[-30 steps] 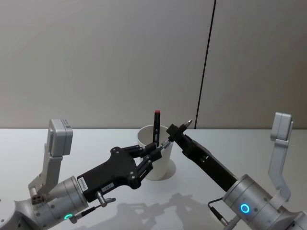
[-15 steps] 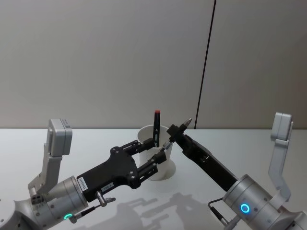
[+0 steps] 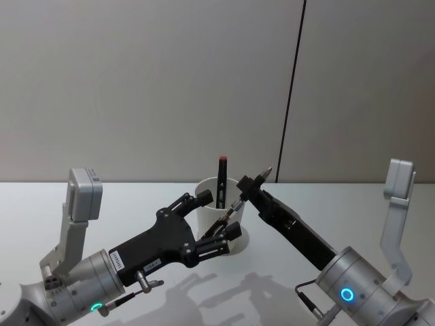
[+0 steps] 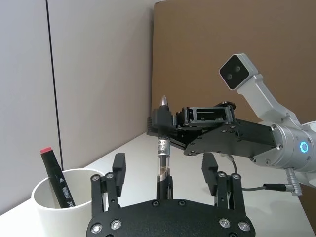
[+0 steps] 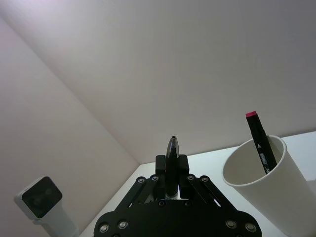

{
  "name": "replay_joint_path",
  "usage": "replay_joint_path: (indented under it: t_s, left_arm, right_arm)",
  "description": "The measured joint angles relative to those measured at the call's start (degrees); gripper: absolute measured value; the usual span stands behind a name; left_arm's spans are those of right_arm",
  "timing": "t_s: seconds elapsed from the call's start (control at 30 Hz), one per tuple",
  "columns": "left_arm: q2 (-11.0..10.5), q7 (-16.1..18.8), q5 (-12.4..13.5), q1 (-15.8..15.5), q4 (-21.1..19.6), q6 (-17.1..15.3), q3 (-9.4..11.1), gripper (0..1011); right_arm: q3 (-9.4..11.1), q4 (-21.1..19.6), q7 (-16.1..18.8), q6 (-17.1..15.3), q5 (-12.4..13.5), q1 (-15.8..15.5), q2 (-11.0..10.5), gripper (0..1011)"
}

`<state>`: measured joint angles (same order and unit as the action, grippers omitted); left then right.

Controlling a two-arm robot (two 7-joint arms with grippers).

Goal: Place the pen into the pen holder.

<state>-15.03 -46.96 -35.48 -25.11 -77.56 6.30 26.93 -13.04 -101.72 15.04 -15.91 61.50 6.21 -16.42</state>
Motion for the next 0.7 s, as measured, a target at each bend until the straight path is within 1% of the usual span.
replay_joint_path:
  t_s: [0.07, 0.1, 0.33, 0.5, 0.7]
  left_arm:
    - [0.0, 0.0, 0.0, 0.0, 0.0, 0.0, 0.0, 992]
    - [0.0, 0.0, 0.0, 0.0, 0.0, 0.0, 0.0, 1002]
    - [0.0, 0.0, 0.0, 0.0, 0.0, 0.0, 0.0, 1002]
    - [0.0, 0.0, 0.0, 0.0, 0.0, 0.0, 0.0, 1001]
    - [0.0, 0.0, 0.0, 0.0, 0.0, 0.0, 0.0, 1002]
  right_arm:
    - [0.0, 0.2, 0.1, 0.4, -0.2, 0.2, -0.1, 143]
    - [0.0, 0.2, 0.1, 0.6, -0.3, 0.3, -0.1, 143]
    - [-0.1, 1.4, 0.3, 3.0, -2.2, 1.5, -0.3, 143]
    - [-0.1, 3.2, 0.3, 5.6, -4.3, 3.2, -0.2, 143]
    - [-0.3, 6.2, -0.2, 9.2, -7.3, 6.2, 0.0, 143]
